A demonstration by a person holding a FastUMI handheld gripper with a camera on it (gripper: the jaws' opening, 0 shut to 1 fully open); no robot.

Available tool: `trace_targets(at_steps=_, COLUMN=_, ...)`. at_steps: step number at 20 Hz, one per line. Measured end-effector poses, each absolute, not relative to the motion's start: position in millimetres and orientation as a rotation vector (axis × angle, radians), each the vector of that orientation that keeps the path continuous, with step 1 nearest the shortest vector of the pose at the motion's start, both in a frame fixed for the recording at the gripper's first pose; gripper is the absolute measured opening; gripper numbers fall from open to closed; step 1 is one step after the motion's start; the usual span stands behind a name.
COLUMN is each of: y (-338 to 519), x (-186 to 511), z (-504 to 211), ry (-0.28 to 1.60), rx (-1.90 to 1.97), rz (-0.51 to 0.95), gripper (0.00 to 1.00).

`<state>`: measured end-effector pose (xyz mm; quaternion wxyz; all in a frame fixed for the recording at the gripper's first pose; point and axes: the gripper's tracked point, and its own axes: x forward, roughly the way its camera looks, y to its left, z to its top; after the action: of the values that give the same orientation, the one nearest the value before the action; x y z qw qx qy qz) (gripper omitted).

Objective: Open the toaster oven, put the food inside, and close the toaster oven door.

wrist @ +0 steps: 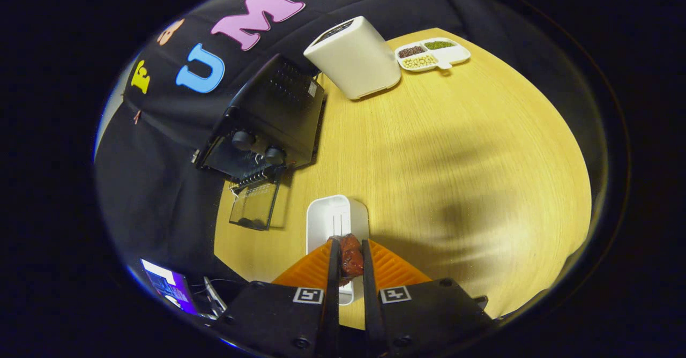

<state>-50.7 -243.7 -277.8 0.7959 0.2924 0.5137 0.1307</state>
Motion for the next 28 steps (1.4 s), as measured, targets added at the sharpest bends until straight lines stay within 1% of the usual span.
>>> trace_targets(at_steps=2, y=-244, x=-50, z=-277, ry=1.111, rx=0.665, rz=0.276, gripper=0.18)
trace_targets(at_steps=4, y=-246, x=-50, z=-273, ry=1.103, rx=0.662, rz=0.283, gripper=0.16)
trace_targets(at_steps=8, y=-246, x=-44, z=-256, ry=1.075, rx=0.680, rz=0.289, gripper=0.16)
trace_targets(at_steps=16, y=-225, x=-38, z=-189, ry=0.958, rx=0.676, rz=0.293, gripper=0.16)
trace_targets(at_steps=22, y=-171, x=-50, z=-149, ry=0.871, rx=0.749, rz=0.252, gripper=0.15)
trace_targets(at_steps=28, y=-91, x=-73, z=-142, ry=0.812, rx=0.788, rz=0.253, gripper=0.15)
